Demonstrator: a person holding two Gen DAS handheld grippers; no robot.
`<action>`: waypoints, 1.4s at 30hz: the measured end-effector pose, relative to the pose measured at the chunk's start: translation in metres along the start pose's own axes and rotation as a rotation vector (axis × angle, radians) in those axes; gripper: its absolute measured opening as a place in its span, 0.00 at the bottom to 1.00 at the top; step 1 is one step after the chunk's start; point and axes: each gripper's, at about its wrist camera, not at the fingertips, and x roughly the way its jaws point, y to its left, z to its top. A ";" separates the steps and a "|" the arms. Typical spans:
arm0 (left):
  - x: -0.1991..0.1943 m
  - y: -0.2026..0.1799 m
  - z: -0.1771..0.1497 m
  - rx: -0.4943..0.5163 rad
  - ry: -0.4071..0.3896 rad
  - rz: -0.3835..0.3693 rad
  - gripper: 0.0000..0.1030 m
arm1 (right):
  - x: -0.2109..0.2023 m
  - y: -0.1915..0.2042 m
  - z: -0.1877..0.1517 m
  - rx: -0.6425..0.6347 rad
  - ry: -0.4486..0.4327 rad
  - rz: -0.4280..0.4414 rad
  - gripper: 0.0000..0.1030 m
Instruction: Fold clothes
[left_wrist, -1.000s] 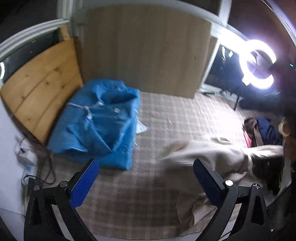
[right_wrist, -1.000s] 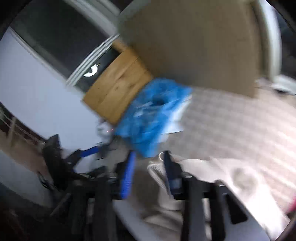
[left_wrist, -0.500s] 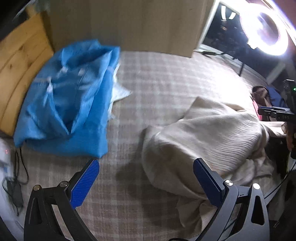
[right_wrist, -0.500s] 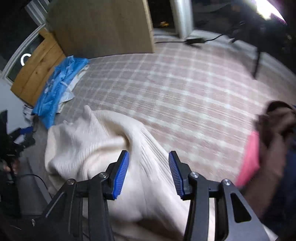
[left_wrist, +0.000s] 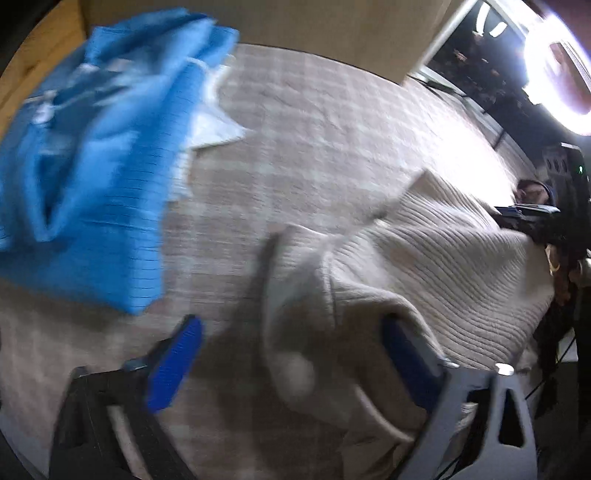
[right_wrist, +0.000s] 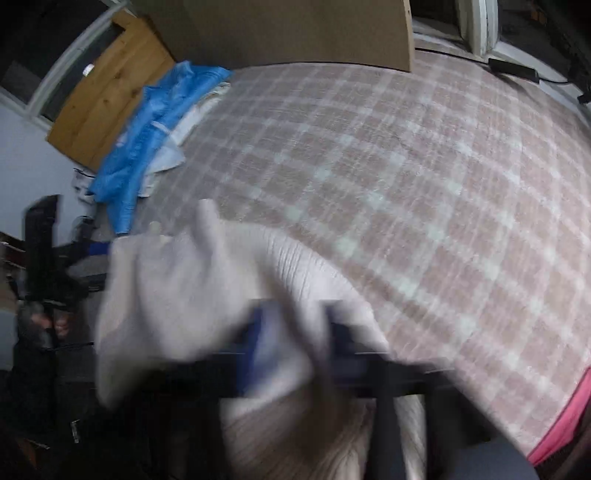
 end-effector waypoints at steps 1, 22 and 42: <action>-0.001 0.000 0.000 -0.013 -0.009 -0.037 0.08 | -0.006 0.000 -0.004 0.018 -0.028 0.009 0.04; -0.016 -0.044 -0.057 0.335 0.083 -0.054 0.10 | -0.105 0.018 -0.205 0.082 0.059 -0.187 0.07; -0.026 -0.027 -0.069 0.257 0.065 -0.037 0.12 | -0.044 0.083 -0.144 -0.678 0.253 -0.195 0.07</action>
